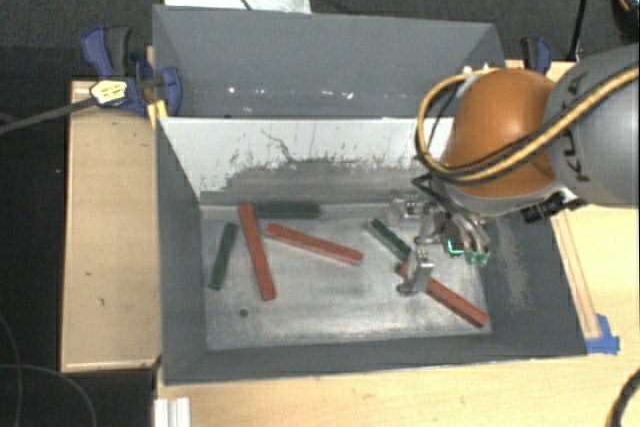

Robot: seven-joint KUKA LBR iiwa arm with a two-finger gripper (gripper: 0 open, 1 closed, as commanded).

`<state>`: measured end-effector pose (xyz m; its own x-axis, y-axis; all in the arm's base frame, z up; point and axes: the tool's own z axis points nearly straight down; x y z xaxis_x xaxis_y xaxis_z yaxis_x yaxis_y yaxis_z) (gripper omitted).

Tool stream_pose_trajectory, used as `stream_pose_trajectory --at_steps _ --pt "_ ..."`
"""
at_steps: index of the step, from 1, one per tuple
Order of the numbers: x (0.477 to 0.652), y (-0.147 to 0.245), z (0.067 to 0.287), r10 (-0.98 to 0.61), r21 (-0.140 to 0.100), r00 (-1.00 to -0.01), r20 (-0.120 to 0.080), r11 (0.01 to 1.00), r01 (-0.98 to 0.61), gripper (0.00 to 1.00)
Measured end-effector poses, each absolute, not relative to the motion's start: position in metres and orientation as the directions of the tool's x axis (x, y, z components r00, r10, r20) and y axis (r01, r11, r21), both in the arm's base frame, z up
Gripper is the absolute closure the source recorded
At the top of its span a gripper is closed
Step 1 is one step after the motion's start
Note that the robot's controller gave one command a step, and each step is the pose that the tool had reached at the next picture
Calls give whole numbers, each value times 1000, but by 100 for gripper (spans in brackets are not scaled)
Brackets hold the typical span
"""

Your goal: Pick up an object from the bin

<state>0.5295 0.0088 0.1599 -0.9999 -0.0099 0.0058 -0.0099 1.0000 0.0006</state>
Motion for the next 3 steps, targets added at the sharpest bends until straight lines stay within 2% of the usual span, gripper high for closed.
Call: stream_pose_trajectory --at_steps 1,2,3 --pt "570 -27 66 40 0 -999 4 999 40 0" --pt "570 -25 71 39 1 -999 -1 999 39 100" --pt "560 -23 280 119 1 -993 -12 993 119 100"
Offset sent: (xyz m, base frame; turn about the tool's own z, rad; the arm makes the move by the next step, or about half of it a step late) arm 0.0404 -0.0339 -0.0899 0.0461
